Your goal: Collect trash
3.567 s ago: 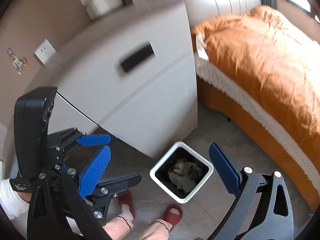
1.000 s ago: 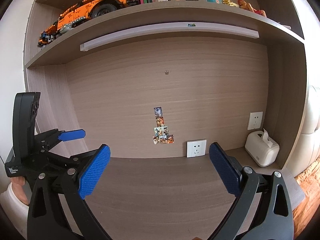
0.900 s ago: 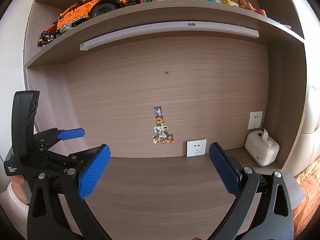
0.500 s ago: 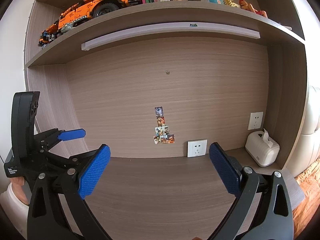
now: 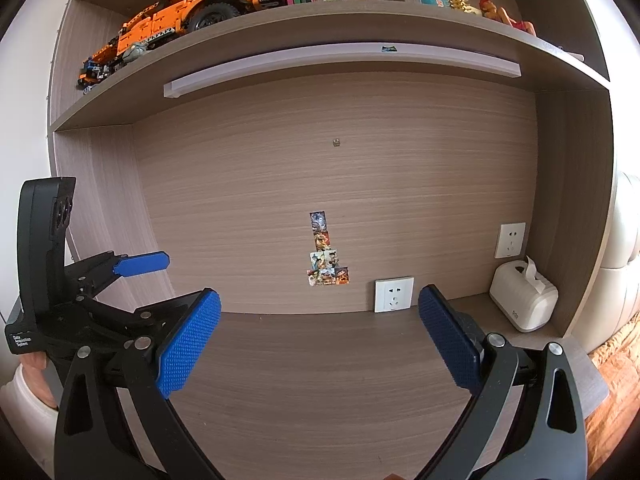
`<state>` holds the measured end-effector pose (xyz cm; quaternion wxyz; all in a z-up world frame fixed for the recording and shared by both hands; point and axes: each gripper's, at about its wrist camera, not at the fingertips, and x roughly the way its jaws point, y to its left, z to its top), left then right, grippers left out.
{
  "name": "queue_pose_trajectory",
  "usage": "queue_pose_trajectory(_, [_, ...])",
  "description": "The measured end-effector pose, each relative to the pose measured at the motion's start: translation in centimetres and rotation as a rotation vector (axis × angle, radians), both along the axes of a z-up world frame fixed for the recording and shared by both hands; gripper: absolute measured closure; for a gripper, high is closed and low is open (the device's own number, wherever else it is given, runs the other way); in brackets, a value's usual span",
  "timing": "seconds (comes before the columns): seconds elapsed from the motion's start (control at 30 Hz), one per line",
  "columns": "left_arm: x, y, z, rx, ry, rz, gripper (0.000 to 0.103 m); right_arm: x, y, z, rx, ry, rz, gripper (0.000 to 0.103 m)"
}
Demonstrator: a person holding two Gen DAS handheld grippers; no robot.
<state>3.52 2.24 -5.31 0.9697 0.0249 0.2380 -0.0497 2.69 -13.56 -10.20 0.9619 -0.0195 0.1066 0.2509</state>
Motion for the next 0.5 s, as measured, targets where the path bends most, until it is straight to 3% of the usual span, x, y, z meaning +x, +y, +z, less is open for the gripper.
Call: queue_pose_trajectory(0.5, [0.29, 0.33, -0.24, -0.024, 0.028, -0.001, 0.005, 0.35, 0.11, -0.14, -0.007, 0.011, -0.001, 0.005])
